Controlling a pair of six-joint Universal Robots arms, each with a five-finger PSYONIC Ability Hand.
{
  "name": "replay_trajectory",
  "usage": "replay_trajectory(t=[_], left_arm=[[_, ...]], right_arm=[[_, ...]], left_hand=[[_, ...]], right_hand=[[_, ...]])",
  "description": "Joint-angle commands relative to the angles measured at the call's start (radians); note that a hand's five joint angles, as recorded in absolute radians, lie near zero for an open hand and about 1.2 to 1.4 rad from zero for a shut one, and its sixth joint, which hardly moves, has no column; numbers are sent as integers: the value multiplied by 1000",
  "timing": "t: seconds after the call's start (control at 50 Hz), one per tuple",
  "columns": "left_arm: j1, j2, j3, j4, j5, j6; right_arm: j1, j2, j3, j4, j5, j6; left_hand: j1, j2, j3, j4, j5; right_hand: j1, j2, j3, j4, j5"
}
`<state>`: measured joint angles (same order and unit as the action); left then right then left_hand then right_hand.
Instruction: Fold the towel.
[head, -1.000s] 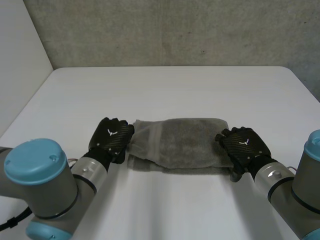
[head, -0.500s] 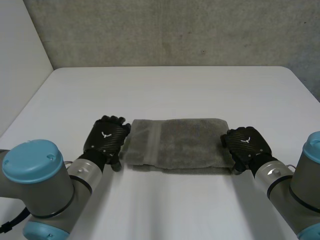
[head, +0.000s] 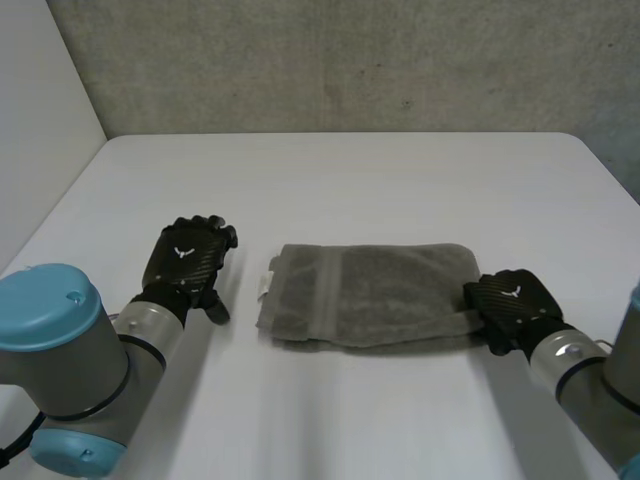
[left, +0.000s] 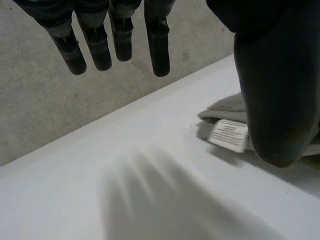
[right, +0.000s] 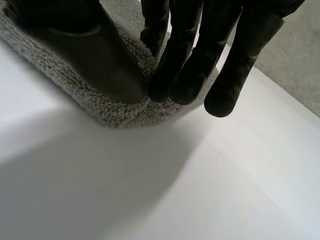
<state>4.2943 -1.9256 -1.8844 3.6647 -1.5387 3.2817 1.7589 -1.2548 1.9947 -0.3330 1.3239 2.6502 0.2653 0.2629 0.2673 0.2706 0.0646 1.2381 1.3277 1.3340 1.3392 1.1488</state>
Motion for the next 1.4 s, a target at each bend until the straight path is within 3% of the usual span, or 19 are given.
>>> replay_trajectory(t=[0.02, 0.12, 0.28, 0.32, 0.34, 0.38, 0.4, 0.48, 0.54, 0.6, 0.64, 0.74, 0.88, 0.96, 1.14, 1.24, 1.4], left_arm=[[5, 16, 16, -2, 0, -5], [4, 75, 71, -15, -3, -4], [-14, 125, 186, -66, -5, -51], [-21, 128, 204, -69, -5, -77], [-27, 129, 221, -71, -5, -105], [-31, 131, 232, -71, -5, -131], [-31, 131, 232, -71, -5, -131], [-34, 120, 245, -67, -5, -203], [-41, 111, 246, -69, -5, -232], [-42, 86, 245, -72, -5, -241], [-42, 77, 243, -74, -5, -244], [-53, 56, 240, -83, -5, -246], [-91, 17, 240, -116, -1, -254], [-123, -12, 241, -139, 0, -264], [-205, -119, 240, -163, 2, -258], [-211, -174, 243, -164, 0, -255], [-211, -219, 269, -167, 0, -225]], right_arm=[[-189, -63, 36, 64, -136, -169], [-187, -103, -47, 190, -129, -202], [54, -150, -257, 313, -106, -72], [199, -134, -333, 315, -68, -23], [200, -133, -333, 315, -68, -23], [380, -62, -405, 315, 9, -9], [381, -61, -405, 315, 9, -9], [587, 63, -477, 312, 121, -9], [646, 153, -499, 308, 178, -9], [657, 186, -507, 310, 204, -9], [657, 203, -505, 310, 251, -4], [633, 154, -490, 298, 279, 34], [467, 41, -425, 293, 250, 154], [377, 20, -387, 290, 164, 206], [343, 81, -379, 281, 116, 260], [340, 169, -387, 256, 118, 260], [312, 189, -396, 250, 112, 254]], left_hand=[[-61, -58, -63, -66, -34], [-40, -38, -42, -45, -14], [-49, -46, -51, -54, -23], [-49, -46, -51, -54, -23], [-49, -46, -51, -54, -23], [-49, -46, -51, -54, -23], [-49, -46, -51, -54, -23], [-46, -43, -48, -51, -20], [-43, -41, -45, -48, -17], [-43, -41, -45, -48, -17], [-43, -41, -45, -48, -17], [-46, -43, -48, -51, -20], [-46, -43, -48, -51, -20], [-46, -43, -48, -51, -20], [-49, -46, -51, -54, -23], [-49, -46, -51, -54, -23], [-52, -49, -54, -57, -26]], right_hand=[[158, 69, 62, 57, 73], [158, 69, 62, 57, 73], [158, 69, 62, 57, 73], [158, 69, 62, 57, 73], [158, 69, 62, 57, 73], [158, 69, 62, 57, 73], [158, 69, 62, 57, 73], [158, 69, 62, 57, 73], [158, 69, 62, 57, 73], [10, -80, -86, -92, -76], [-759, -849, -855, -860, -844], [-1064, -1153, -1160, -1165, -1149], [-1064, -1153, -1160, -1165, -1149], [-1064, -1153, -1160, -1165, -1149], [-1064, -1153, -1160, -1165, -1149], [-1064, -1153, -1160, -1165, -1149], [-1064, -1153, -1160, -1165, -1149]])
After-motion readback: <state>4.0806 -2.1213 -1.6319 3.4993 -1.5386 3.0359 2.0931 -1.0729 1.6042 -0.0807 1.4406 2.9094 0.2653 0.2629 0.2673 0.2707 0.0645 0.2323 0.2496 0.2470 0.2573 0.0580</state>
